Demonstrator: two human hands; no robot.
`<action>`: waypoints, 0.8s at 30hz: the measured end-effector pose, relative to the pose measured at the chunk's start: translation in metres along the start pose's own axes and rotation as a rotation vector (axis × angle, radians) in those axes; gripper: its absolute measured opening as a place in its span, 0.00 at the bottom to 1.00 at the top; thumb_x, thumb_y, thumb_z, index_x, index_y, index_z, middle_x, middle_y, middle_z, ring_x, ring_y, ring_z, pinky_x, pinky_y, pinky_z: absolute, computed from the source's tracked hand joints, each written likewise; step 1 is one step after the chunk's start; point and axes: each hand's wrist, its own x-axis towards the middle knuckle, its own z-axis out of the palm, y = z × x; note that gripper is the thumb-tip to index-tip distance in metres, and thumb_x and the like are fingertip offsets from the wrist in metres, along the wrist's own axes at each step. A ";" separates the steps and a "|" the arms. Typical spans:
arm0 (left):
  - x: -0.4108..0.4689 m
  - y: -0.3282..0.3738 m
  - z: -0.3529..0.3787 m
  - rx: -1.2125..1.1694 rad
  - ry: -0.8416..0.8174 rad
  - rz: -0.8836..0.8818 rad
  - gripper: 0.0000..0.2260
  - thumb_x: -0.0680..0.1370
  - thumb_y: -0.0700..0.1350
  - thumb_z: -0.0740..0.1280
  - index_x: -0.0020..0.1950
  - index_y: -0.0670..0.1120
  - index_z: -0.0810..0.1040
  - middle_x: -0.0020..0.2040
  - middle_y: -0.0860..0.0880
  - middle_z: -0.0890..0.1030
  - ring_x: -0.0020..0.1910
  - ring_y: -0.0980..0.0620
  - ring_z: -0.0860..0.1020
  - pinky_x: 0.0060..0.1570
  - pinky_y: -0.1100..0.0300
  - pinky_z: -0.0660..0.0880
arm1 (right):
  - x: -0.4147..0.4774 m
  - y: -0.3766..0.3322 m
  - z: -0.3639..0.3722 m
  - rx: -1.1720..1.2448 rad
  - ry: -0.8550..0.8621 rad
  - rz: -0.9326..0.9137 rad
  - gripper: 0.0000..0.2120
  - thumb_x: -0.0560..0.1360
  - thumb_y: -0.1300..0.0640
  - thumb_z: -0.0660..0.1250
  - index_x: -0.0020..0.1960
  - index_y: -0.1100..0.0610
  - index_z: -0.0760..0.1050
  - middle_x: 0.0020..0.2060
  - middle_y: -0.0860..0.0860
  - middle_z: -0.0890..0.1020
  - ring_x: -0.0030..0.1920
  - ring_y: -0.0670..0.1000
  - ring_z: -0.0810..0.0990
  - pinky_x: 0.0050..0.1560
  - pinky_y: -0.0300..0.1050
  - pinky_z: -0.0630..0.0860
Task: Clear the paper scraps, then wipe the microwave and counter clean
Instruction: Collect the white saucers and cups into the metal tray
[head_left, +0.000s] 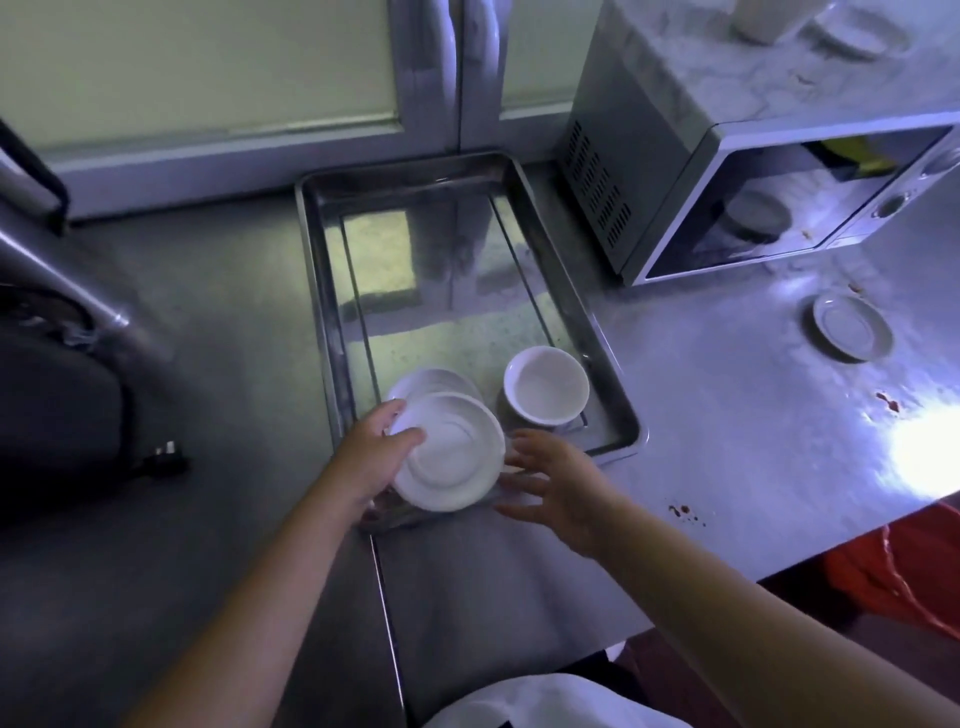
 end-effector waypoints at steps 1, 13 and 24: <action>0.018 0.003 -0.005 0.044 0.016 0.006 0.27 0.78 0.45 0.70 0.76 0.47 0.68 0.75 0.48 0.70 0.70 0.51 0.71 0.67 0.57 0.67 | 0.014 -0.004 0.010 0.052 -0.015 0.029 0.09 0.79 0.59 0.62 0.47 0.55 0.81 0.39 0.53 0.83 0.41 0.53 0.83 0.50 0.56 0.82; 0.085 0.015 0.019 0.661 0.000 0.042 0.50 0.64 0.66 0.74 0.80 0.57 0.51 0.78 0.45 0.59 0.76 0.41 0.61 0.70 0.44 0.65 | 0.041 -0.003 0.021 0.142 0.060 -0.011 0.12 0.80 0.61 0.60 0.60 0.67 0.73 0.43 0.57 0.80 0.43 0.56 0.81 0.41 0.49 0.82; 0.084 0.012 0.070 1.001 0.008 -0.054 0.57 0.58 0.67 0.75 0.77 0.62 0.44 0.78 0.48 0.44 0.76 0.37 0.45 0.68 0.32 0.59 | -0.054 0.017 -0.116 0.248 0.333 -0.124 0.12 0.81 0.62 0.60 0.62 0.64 0.75 0.54 0.63 0.80 0.50 0.63 0.83 0.50 0.60 0.81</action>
